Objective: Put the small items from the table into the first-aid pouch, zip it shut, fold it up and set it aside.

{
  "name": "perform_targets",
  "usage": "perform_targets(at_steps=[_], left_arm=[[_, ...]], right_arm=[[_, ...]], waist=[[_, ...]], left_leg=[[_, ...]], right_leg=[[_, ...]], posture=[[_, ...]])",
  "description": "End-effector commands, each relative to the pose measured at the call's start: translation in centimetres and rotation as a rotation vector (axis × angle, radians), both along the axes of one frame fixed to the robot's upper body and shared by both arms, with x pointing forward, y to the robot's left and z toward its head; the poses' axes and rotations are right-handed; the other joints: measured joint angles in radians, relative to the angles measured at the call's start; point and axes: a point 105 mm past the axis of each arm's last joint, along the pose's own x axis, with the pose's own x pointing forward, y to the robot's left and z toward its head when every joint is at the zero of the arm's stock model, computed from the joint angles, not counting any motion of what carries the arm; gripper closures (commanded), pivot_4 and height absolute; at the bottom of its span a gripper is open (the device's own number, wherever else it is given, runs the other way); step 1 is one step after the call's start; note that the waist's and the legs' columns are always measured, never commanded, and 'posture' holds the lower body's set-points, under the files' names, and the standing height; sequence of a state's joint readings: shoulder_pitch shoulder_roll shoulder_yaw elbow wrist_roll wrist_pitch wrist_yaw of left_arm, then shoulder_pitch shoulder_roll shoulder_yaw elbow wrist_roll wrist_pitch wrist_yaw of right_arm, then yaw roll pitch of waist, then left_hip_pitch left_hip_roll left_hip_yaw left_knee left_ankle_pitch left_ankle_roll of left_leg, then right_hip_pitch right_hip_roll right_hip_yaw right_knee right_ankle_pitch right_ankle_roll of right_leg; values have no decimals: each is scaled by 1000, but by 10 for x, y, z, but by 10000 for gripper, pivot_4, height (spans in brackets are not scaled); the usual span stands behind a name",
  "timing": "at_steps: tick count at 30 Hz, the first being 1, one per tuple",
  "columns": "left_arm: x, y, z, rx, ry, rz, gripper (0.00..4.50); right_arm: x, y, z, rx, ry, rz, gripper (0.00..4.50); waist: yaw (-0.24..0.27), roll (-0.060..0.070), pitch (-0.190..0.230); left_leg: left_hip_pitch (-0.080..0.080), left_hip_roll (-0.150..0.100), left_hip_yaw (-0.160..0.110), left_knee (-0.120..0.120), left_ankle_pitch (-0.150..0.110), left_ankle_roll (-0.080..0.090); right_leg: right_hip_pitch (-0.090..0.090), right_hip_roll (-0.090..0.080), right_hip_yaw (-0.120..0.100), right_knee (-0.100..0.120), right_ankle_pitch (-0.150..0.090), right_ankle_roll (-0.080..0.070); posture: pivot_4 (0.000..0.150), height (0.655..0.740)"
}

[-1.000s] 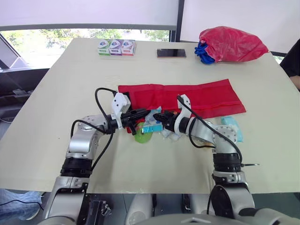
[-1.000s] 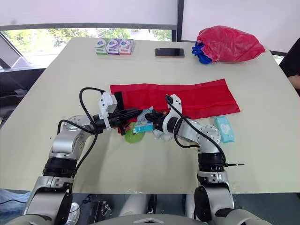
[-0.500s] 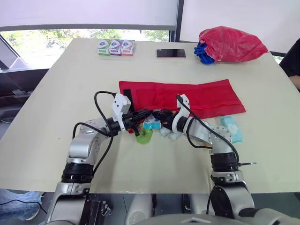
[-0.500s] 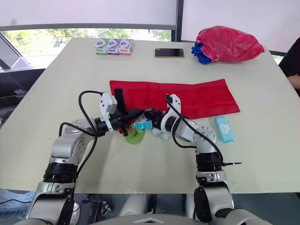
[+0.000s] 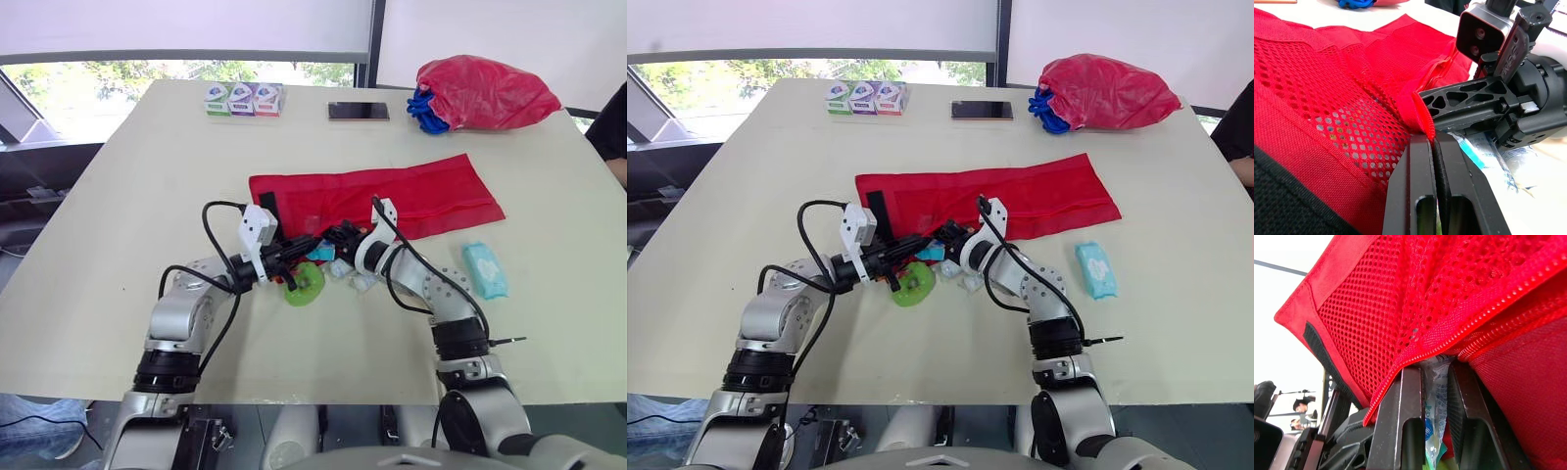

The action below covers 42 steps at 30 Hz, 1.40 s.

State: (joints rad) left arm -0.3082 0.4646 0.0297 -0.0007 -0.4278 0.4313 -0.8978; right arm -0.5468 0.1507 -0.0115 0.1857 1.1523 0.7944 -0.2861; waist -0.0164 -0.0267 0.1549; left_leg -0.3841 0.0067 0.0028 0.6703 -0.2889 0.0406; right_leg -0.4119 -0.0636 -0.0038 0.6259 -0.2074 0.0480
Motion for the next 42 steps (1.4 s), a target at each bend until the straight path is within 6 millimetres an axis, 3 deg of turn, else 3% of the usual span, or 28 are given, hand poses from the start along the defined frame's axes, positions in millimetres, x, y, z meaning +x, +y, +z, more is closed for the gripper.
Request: perform_targets(at_steps=[1,3,5,6,16,23,27,28,29,42], left_arm=[[-5,-4,5,-19,-8,-39,44634],[-1,-3,7,-34,4,-32,45000],[0,-2,7,-44,20,-42,45000],[-1,-1,5,-39,32,-55,45000],[8,13,3,-34,63,-85,45000],[10,12,2,-32,60,-115,45000],[9,9,4,-40,54,-131,45000],[8,8,5,-45,52,-136,45000],[7,7,6,-49,51,-143,45000],[-5,-5,6,-51,55,-218,45000]], right_arm=[[-7,27,25,74,-29,27,43837],[-10,27,22,22,-41,58,33958],[-14,25,19,-24,-59,86,30527],[-17,23,19,-53,-76,114,24685],[-35,1,28,-199,-203,241,24685],[-41,-8,21,-240,-204,290,24685],[-43,-6,18,-248,-197,306,37180],[-42,-5,18,-249,-196,307,43133],[-41,-3,17,-251,-195,303,44167],[-17,15,16,-254,-195,190,44167]], waist=[[0,0,0],[-1,0,0],[-1,0,0],[0,0,0],[-1,1,1],[-2,1,1],[-2,1,1],[-2,1,1],[-2,1,0],[1,1,1]], left_leg=[[0,0,0,0,0,0],[0,0,0,0,0,0],[0,0,0,0,0,0],[0,0,0,0,0,0],[-1,0,0,0,0,0],[-1,0,-1,0,0,0],[-1,0,-1,-1,0,0],[-1,0,-1,0,0,0],[-1,0,-1,0,0,0],[-1,0,-1,0,0,0]], right_leg=[[0,0,0,0,0,0],[0,0,0,0,0,0],[0,0,0,0,0,0],[0,0,0,0,0,0],[-1,0,0,0,0,0],[-1,0,-1,-1,0,0],[-1,0,-1,-1,0,0],[-1,0,-1,-1,0,0],[-1,0,-1,-1,0,0],[0,0,-1,-1,0,0]], posture=[[1500,7400],[1500,7400],[1500,7400],[1500,7400],[1500,7400],[1500,7400],[1500,7400],[1500,7400],[1500,7400],[1500,7400]])
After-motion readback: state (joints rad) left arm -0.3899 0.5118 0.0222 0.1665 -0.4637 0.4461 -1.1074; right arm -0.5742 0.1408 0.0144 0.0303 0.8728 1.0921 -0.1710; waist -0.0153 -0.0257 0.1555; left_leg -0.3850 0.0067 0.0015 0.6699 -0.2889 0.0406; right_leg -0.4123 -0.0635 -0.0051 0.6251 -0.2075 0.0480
